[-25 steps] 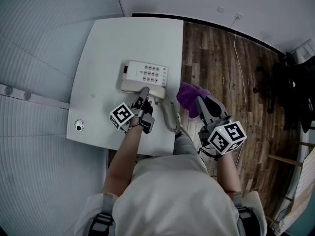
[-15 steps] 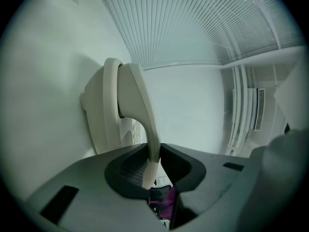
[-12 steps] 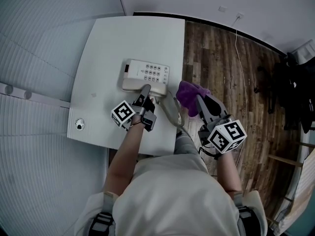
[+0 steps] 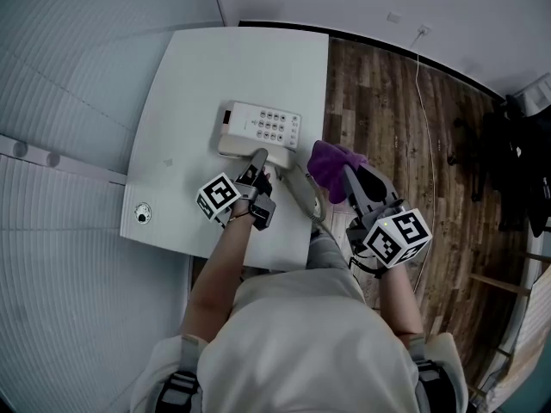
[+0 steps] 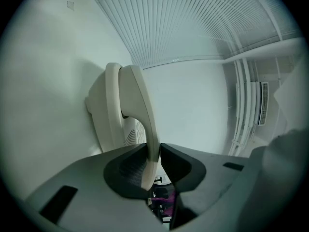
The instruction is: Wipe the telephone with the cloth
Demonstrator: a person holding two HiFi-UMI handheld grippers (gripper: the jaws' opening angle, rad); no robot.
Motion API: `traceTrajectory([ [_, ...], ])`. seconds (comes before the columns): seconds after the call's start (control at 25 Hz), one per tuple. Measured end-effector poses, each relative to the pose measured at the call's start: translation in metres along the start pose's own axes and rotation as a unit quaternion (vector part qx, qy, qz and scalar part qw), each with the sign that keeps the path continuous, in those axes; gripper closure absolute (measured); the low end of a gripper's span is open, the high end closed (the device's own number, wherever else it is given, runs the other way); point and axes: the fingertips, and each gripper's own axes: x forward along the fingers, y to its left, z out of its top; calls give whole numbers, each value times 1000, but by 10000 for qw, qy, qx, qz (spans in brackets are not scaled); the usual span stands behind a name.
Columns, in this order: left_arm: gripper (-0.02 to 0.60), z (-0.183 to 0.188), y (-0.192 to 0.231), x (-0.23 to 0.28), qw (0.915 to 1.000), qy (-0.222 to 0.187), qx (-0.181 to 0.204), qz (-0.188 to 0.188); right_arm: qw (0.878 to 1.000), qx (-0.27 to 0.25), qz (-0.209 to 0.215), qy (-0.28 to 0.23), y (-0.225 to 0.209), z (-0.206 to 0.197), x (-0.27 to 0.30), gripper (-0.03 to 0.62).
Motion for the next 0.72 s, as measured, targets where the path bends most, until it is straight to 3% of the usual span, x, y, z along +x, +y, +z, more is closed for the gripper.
traceTrajectory([
  [0.12,477,2,-3,-2,9999,-39,-62,-87,10000,-2,26,-10,3,0,-2,551],
  [0.28,407,2,-7,-6,9999,-28,-37,-113,10000,-4,30,-29,5,0,-6,551],
  [0.72,391,4,-10,-27,9997,-133,-160,-104,9999,-34,28,-108,16,3,-14,551],
])
